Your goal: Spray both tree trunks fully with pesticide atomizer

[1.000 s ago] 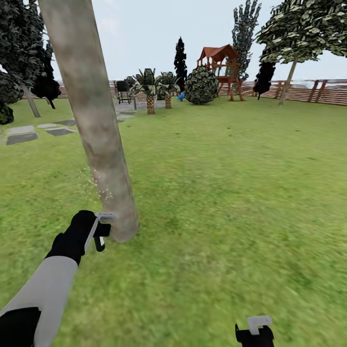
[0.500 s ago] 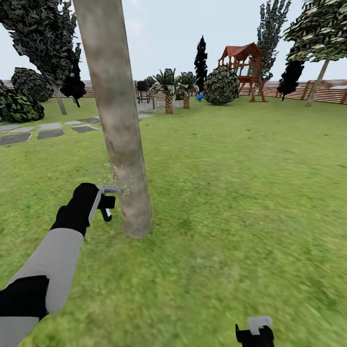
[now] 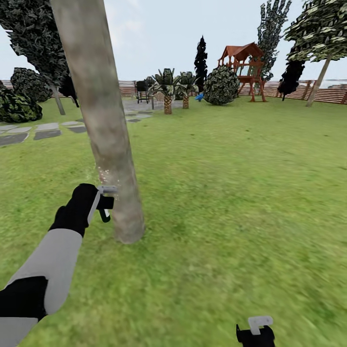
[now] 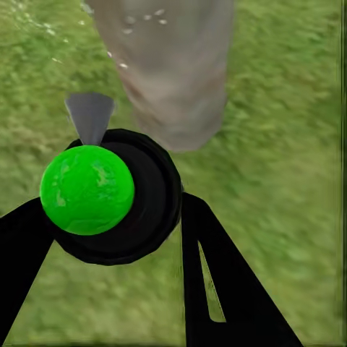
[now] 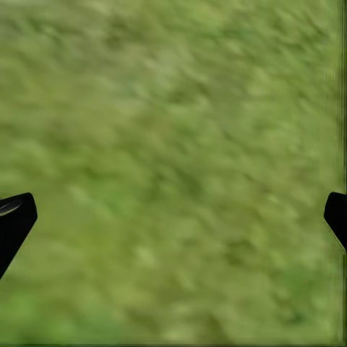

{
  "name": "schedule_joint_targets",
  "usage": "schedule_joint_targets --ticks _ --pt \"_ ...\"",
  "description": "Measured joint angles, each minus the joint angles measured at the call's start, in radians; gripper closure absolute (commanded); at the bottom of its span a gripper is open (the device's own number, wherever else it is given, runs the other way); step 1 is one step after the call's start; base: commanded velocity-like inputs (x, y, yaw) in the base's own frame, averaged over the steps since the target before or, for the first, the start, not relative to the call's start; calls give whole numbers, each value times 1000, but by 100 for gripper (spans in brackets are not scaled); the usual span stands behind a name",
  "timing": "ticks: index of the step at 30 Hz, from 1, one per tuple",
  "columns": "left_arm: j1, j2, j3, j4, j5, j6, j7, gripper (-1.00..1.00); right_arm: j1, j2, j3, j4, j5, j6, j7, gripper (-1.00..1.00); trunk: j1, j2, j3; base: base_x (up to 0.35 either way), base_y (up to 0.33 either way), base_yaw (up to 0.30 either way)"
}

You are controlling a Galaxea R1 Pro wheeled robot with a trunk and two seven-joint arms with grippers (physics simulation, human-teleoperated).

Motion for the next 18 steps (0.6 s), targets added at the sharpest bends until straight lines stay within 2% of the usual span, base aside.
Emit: schedule_joint_targets --ticks 5,10,14,18 --pt "-2 -2 0 -1 0 0 0 100 0 0 0 0 0 0 0 -100 0 0 0 -107 -274 43" --pt "-3 -4 0 -1 0 0 0 100 0 2 0 0 0 0 1 -100 0 0 0 -64 -274 235" --pt "-2 -5 1 -1 0 0 0 100 0 2 0 0 0 0 0 -100 0 0 0 35 -275 264" --pt "0 -5 0 0 0 0 0 100 0 2 0 0 0 0 1 -100 0 0 0 130 -271 67"
